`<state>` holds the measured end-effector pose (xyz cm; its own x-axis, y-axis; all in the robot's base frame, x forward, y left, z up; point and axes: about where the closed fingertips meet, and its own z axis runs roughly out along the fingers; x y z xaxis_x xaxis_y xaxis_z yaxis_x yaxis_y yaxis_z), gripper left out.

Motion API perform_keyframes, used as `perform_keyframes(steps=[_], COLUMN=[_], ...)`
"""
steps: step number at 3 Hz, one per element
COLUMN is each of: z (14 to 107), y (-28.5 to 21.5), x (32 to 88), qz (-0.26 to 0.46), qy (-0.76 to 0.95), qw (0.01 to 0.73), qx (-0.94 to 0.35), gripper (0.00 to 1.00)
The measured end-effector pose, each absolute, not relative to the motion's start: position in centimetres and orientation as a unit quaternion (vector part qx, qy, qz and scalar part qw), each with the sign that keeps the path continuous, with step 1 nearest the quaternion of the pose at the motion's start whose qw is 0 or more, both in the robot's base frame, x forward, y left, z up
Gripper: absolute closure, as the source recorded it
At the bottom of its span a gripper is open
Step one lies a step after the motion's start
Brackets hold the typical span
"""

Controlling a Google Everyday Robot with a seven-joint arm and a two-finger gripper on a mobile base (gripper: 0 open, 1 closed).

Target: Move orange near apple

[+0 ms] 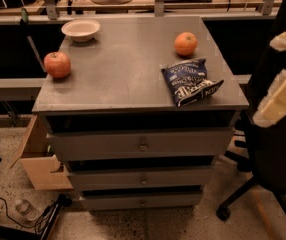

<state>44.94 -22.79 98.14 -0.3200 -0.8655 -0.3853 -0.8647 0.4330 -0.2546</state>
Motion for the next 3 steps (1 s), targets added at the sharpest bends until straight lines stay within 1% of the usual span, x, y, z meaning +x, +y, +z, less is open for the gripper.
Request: perform_keyframes(steps=[1, 2, 3], z=[98.4, 99.9, 100.8], y=[-23.8, -24.2, -24.8], x=[48.9, 55.9, 58.6], qz=[0.029, 0.052, 0.040], qy=[0.803, 0.757, 0.745], qw=[0.331, 0.449, 0.487], qx=[-0.495, -0.472, -0.454], gripper=[0.00, 0.00, 0.00])
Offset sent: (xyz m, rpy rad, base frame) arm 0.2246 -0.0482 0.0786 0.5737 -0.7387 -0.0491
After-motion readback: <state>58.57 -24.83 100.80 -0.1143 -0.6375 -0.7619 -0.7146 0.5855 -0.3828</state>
